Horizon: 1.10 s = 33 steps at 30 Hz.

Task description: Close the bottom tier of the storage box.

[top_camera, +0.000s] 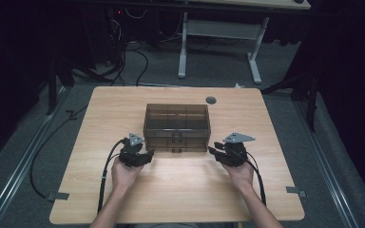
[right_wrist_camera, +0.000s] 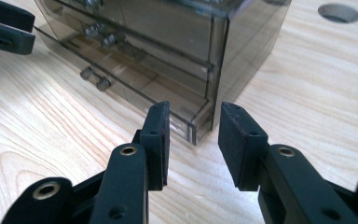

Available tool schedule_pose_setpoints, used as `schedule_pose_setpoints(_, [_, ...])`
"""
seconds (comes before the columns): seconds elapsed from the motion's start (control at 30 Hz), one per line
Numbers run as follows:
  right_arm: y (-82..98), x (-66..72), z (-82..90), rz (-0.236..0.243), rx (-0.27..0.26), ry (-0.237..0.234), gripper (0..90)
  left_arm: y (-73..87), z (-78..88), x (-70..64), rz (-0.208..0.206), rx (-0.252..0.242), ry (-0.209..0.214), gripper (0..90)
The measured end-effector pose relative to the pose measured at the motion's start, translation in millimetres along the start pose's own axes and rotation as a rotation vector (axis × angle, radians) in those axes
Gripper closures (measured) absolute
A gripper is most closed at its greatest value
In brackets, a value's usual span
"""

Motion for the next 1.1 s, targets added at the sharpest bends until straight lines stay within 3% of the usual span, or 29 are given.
schedule_pose_setpoints(0.03, [2.0, 0.1, -1.1, -0.007, 0.003, -0.002, 64.0, 0.1, -0.4, -0.8, 0.016, 0.001, 0.008, 46.6])
schedule_pose_setpoints(0.23, [12.3, -0.5, -8.0, -0.009, 0.032, 0.001, 63.6, 1.2, -2.1, -1.9, 0.021, 0.003, 0.018, 50.4])
schedule_pose_setpoints(0.5, [22.0, -0.7, -23.2, -0.017, 0.066, -0.01, 65.3, 4.0, -3.9, 1.0, 0.002, 0.015, 0.018, 54.3])
schedule_pose_setpoints(1.1, [23.8, -0.5, -41.4, -0.004, 0.082, -0.016, 71.2, 7.1, -10.1, 2.8, 0.007, 0.035, 0.015, 62.7])
Point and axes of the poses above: each handheld gripper's, and its own axes: z roughly backward along the jaws, y roughly out of its underside, x roughly to its left, the point moved 9 cm from there along -z, roughly forward along the jaws, and after that the axes turned 3 degrees about x, right-handed, at the moved point
